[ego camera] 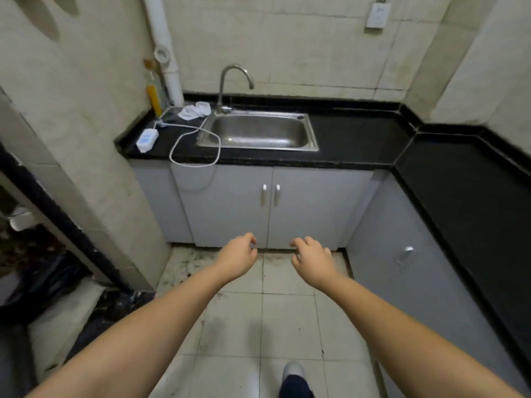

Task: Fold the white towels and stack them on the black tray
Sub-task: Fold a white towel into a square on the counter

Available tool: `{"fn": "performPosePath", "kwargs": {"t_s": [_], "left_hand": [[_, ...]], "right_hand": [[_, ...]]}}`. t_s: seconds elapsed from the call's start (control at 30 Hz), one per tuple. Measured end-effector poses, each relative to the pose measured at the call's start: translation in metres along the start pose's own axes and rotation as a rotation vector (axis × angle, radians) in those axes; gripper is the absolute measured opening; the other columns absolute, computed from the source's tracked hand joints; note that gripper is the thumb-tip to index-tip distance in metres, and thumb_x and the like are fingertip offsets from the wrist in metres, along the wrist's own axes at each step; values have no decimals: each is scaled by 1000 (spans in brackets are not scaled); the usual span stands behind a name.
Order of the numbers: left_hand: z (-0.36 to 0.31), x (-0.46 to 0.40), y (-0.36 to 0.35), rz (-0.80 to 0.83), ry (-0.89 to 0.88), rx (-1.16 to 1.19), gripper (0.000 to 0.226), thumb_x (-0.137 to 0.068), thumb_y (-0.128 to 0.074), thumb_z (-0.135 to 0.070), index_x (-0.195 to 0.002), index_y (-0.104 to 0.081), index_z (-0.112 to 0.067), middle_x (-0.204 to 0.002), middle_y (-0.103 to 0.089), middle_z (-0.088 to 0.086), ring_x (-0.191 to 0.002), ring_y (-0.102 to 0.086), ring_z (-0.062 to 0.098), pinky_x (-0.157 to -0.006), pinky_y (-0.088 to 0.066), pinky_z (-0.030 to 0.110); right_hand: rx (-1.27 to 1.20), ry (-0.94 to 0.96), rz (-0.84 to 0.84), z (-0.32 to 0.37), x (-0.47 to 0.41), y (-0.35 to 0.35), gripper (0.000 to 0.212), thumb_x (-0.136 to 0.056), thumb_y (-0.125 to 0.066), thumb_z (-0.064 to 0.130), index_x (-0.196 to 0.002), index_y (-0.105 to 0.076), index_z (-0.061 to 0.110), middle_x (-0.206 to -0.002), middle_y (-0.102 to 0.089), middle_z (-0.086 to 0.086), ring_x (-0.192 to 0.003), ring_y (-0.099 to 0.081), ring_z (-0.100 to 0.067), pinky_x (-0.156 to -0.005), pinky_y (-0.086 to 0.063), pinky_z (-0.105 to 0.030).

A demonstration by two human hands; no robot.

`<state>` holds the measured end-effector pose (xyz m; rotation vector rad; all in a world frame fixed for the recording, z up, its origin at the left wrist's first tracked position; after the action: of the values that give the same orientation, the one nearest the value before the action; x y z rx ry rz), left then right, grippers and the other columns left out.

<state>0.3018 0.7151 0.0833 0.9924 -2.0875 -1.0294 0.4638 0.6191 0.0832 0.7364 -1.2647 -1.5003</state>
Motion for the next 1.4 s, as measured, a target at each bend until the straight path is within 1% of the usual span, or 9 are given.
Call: {"fn": "performPosePath", "kwargs": {"t_s": [0.33,0.47,0.6,0.77,0.9,1.0,1.13,1.3,1.4], "left_hand": [[40,-132,53,-132,241,91,25,-92,-47,-16,-115,-53,-10,-103,-64,17,-97,-58,32,-81,-46,37],[66,-194,88,-173,316,110,26,-93,-47,-18,-117,-53,-11,-104,-65,15,-98,-59,30,-84,-47,37],[103,-261,124,-218,337,144,25,-91,-48,-16,-114,-55,-10,-97,-65,14,-95,-60,31,-81,-45,35],[156,-347,179,-202,324,142,24,-91,-49,-10,-114,-55,-6,-85,-61,16,-92,-60,33,-76,-43,34],[185,-415,224,-224,310,126,23,-90,-51,-13,-111,-57,-9,-97,-67,13,-96,-61,30,-82,-45,33],[202,-465,246,-162,294,112,24,-92,-50,-18,-115,-56,-13,-104,-66,10,-97,-61,28,-86,-49,38],[226,-536,268,-150,280,102,23,-93,-49,-17,-114,-56,-11,-107,-65,13,-96,-60,29,-83,-50,39],[259,-624,283,-127,322,127,22,-93,-47,-13,-112,-55,-7,-103,-62,15,-94,-58,32,-76,-45,35],[280,-676,285,-136,323,65,20,-92,-47,-13,-110,-55,-7,-107,-58,15,-99,-56,32,-82,-48,39]], "right_hand": [[34,287,110,18,-206,38,34,-97,-39,27,-129,-49,19,-130,-50,-5,-123,-48,-25,-99,-37,-37],[29,366,131,44,-287,46,33,-97,-40,26,-127,-52,18,-128,-51,-7,-119,-50,-28,-100,-36,-40],[25,420,145,81,-373,39,34,-96,-40,25,-127,-52,20,-127,-52,-6,-116,-52,-29,-96,-39,-37],[-42,417,119,137,-478,46,28,-95,-42,23,-119,-56,18,-120,-56,-8,-110,-55,-30,-91,-44,-39],[-154,380,111,171,-552,54,25,-94,-45,22,-113,-60,14,-119,-60,-12,-107,-58,-32,-93,-47,-38],[-165,360,138,185,-604,54,26,-95,-45,21,-112,-60,10,-116,-59,-13,-104,-58,-32,-91,-47,-37],[-133,360,124,199,-688,49,21,-93,-44,20,-99,-62,12,-106,-60,-13,-101,-58,-33,-88,-47,-38],[-135,342,102,228,-790,38,27,-92,-47,21,-115,-61,15,-117,-56,-11,-111,-54,-31,-92,-46,-39],[-78,312,72,239,-841,25,35,-92,-52,27,-125,-52,18,-128,-48,-9,-123,-43,-29,-98,-38,-39]]}}
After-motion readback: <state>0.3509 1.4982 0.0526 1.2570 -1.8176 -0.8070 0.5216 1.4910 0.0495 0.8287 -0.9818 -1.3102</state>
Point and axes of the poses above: each hand's wrist, its own x-axis away from the middle knuckle, its own y-axis out of the back of the hand, z = x × y, the point moved 1 cm from there along -x, towards the middle knuckle
